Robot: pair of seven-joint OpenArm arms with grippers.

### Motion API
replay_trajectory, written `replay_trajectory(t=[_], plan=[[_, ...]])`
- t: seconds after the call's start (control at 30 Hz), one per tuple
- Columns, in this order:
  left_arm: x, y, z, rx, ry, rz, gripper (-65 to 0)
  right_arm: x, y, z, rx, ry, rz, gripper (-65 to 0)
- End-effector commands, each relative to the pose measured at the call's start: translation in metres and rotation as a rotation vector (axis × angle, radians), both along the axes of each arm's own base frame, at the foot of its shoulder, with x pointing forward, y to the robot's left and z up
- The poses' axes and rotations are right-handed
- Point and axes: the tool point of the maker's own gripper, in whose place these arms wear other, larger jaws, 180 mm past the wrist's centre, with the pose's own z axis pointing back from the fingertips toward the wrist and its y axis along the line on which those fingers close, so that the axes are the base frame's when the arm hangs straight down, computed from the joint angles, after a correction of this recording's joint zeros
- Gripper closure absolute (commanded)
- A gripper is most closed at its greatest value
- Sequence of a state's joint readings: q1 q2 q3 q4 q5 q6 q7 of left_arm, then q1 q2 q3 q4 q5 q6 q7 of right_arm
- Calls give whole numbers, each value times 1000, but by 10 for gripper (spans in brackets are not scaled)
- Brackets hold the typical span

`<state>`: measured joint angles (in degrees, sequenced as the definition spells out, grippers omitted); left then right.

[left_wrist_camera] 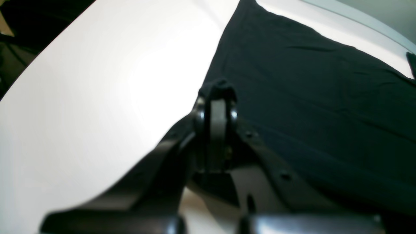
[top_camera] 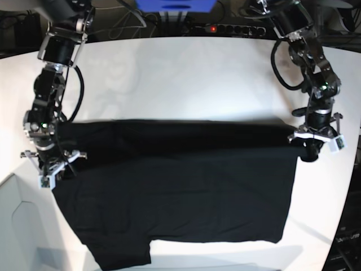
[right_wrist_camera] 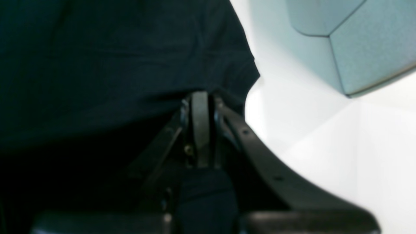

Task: Fold the T-shirt properly
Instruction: 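Lift the shoulder edge and pull it over the shirt body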

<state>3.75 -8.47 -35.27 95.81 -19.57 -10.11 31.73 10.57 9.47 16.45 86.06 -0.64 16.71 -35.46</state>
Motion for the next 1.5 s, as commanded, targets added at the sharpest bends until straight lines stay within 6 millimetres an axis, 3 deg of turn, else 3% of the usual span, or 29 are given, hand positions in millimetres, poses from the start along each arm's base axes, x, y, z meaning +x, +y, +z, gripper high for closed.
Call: replay_trajectory(t=[0.0,0.23,0.37,0.57,0.63,0.87,0.93,1.03,1.1,1.2,1.27,1.37,1.47], plan=[[9,6,16,19,-52,9,0,12,-4,21,-8,-65,-3,0],[7,10,-13,-29,6,23,0,14,-4,18,-1,-57,-4,0],[13,9,-11,-35,-1,23,0,14,-4,18,-1,-59,-4,-16],[26,11,2,-38,-36,27,-6,12,-3,16,-1,-51,-3,-95],[29,11,0,-48,-27,28,-51,12,-3,15,0,-48,-3,-135],[36,10,2,-69,-18,25,-386,12,-5,18,-8,-50,-2,-279],[37,10,7,-62,-31,24,-435,11,-6,18,-8,-51,-5,-288],[34,10,11,-52,-38,22,-455,4,-7,11,-9,-36,-9,-288],[23,14,3,-45,-17,33,-455,-1,-7,15,-22,-44,-5,-289],[4,35,-9,-55,11,98,-456,-11,-6,19,-41,-59,3,-289],[-8,49,-29,-93,50,144,-456,-19,-3,20,-49,-63,7,-290],[-15,54,-56,-141,107,171,-455,-29,-1,19,-56,-60,13,-291],[-18,57,-70,-158,141,174,-455,-39,0,14,-63,-43,17,-291]])
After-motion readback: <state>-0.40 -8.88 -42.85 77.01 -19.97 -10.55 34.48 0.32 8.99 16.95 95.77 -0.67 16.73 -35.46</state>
